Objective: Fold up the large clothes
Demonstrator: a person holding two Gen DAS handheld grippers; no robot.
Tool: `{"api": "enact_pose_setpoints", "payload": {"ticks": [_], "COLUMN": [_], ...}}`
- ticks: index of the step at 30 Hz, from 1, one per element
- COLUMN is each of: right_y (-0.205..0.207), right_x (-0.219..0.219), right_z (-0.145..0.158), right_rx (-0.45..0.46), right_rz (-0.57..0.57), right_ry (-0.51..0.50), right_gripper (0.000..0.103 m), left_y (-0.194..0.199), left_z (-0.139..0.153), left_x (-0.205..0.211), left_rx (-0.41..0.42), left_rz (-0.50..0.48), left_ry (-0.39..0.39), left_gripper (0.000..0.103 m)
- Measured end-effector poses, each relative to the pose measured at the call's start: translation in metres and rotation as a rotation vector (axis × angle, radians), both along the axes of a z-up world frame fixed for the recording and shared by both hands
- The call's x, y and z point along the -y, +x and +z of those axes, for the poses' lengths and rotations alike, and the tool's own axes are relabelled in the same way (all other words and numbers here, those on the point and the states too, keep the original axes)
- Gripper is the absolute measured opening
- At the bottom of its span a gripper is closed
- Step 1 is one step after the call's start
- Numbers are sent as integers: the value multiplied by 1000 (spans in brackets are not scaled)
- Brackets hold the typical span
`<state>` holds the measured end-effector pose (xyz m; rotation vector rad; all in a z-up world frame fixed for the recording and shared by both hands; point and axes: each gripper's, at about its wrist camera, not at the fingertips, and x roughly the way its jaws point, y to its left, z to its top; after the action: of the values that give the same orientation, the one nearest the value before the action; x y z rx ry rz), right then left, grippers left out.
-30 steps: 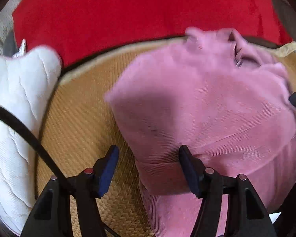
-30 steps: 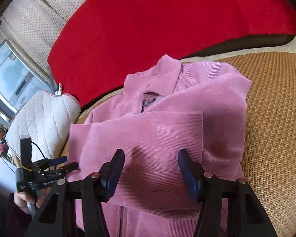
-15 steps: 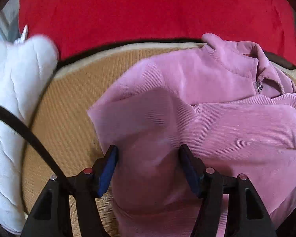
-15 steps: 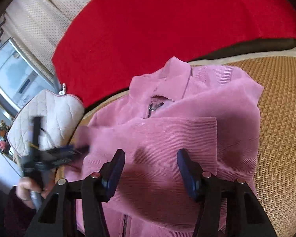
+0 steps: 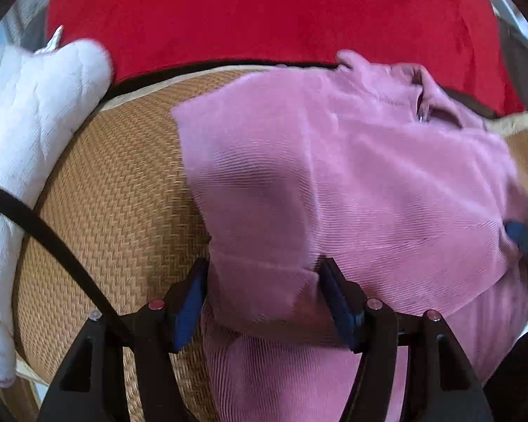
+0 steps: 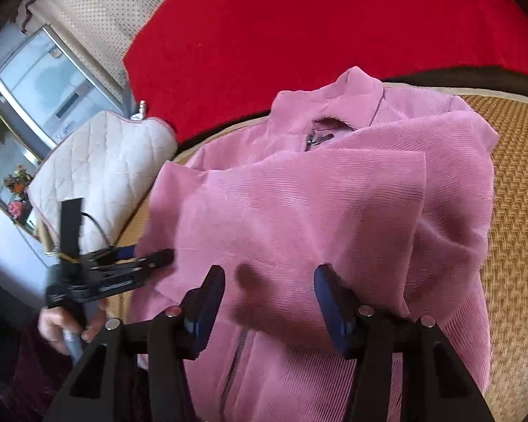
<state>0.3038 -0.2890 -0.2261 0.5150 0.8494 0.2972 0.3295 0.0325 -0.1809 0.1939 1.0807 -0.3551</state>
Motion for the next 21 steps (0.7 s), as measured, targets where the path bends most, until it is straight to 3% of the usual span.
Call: {"api": "enact_pose_setpoints", "payload": {"ticks": [5,9,15,21], "right_y": [-24,-62,-124,-170], "right_x": [24,48,72,68], "right_z": [5,3,-18,-50], "right_rx": [-2,-12,-83,-184], "right_rz": [-10,-19,-12,15], "right_ry": [33,63,127,77], "right_gripper": [62,66,69,69], "left_y": [-29,-63,-109,-144], "left_z": [23,23,-2,-42], "left_x": [-23,-49,-90,-108], "left_rx": [28,8,-67,-145], "left_rz": [-20,-36,-36,-22], "left_ry": [-43,-47,-100,-104], "left_gripper": [65,66,66,64]}}
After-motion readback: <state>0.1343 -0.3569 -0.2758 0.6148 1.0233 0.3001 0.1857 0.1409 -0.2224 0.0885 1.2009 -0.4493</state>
